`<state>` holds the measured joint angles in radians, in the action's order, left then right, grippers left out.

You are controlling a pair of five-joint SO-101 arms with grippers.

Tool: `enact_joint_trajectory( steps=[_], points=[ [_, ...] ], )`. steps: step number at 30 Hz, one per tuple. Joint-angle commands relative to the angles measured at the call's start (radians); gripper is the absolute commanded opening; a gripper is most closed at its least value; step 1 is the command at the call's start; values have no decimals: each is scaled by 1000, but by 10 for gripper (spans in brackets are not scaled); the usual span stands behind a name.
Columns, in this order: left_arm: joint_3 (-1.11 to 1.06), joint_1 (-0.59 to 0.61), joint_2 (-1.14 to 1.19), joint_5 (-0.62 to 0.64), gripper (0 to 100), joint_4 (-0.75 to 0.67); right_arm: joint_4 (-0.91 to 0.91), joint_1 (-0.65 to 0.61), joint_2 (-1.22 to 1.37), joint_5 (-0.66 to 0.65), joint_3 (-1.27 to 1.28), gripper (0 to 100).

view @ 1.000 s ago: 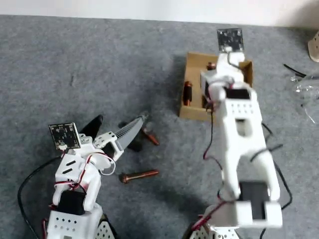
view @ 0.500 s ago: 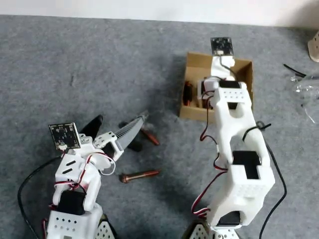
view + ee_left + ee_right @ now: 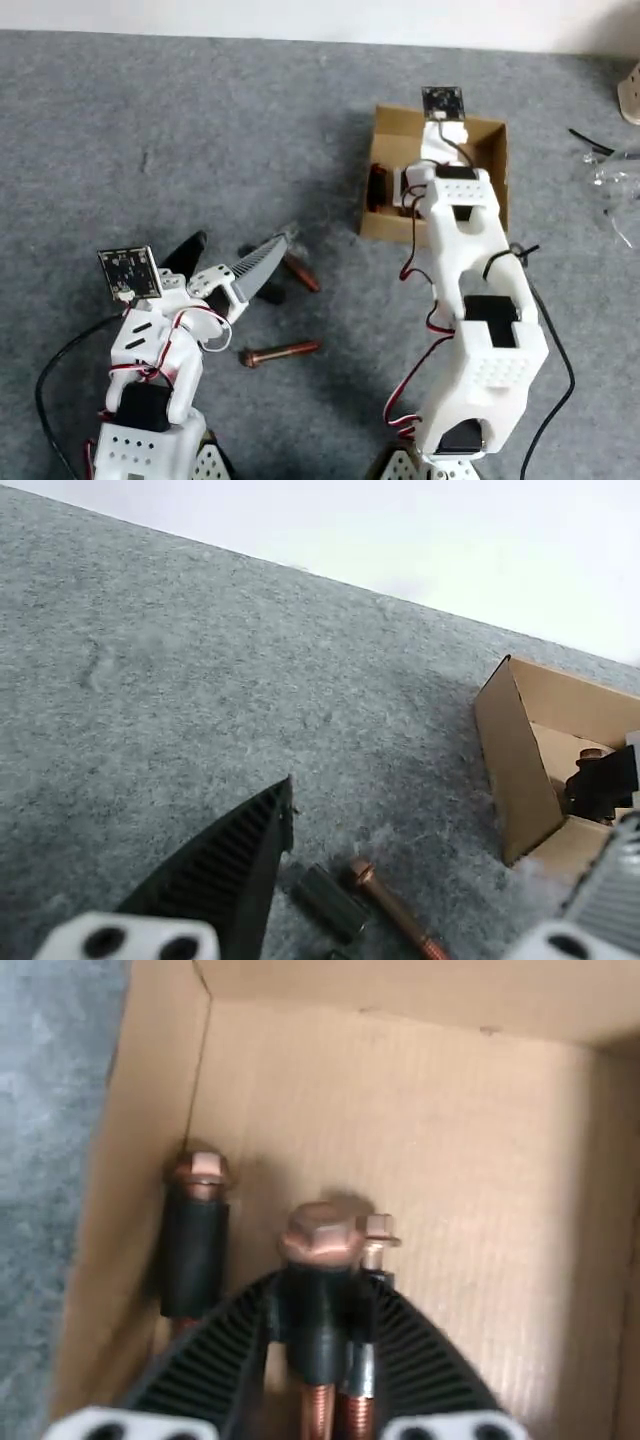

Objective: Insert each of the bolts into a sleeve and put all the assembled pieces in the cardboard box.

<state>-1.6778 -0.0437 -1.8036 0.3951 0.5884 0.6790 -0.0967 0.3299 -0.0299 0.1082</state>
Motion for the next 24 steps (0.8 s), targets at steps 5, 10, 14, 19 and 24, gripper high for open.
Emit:
enact_joint_trajectory(
  steps=[5, 10, 14, 19, 24],
  points=[
    [-18, 12, -13, -6, 435, 0, 67, 16, -25, -34, -50, 213],
    [-18, 12, -13, -6, 435, 0, 101, 33, -176, 46, 19, 213],
    [-18, 12, -13, -6, 435, 0, 28, 1, -367, 51, 209, 213],
    [-18, 12, -13, -6, 435, -2, -113, -97, -647, 51, 503, 213],
    [-18, 12, -13, -6, 435, -2, -200, -191, -917, 49, 731, 213]
  ],
)
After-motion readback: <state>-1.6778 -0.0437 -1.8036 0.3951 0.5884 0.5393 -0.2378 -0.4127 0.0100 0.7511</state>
